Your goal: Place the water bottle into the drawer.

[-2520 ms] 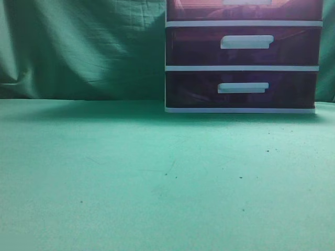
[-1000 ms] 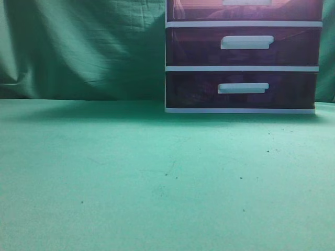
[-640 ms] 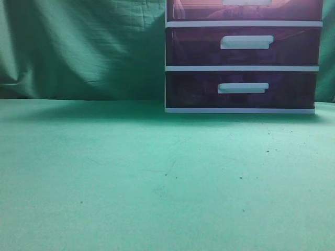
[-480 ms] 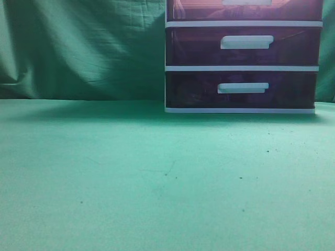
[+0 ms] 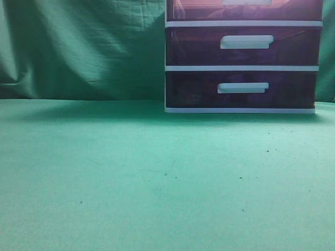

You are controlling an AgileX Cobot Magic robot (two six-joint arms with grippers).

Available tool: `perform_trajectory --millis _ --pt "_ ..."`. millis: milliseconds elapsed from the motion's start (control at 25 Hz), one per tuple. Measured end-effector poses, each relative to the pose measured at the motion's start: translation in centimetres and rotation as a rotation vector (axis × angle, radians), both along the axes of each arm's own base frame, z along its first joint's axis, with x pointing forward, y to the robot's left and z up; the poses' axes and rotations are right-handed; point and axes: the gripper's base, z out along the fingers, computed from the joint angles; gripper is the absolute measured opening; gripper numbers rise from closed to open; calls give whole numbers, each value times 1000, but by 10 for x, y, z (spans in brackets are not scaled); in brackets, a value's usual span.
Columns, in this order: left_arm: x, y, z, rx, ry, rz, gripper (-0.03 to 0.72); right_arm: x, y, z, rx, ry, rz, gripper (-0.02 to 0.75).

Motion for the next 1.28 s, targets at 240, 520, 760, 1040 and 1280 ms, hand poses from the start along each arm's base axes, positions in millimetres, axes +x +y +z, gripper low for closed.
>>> perform_trajectory --millis 240,520,760,1040,1280 --pt "0 0 0 0 0 0 0 14 -5 -20 -70 -15 -140 0" --pt "0 0 0 0 0 0 0 32 -17 -68 -121 57 -437 0" --pt "0 0 0 0 1 -2 0 37 -25 -101 -182 77 -580 0" --pt "0 0 0 0 1 -2 0 38 -27 -109 -174 136 -619 0" --pt "0 0 0 0 1 -2 0 36 -30 -118 -115 277 -658 0"
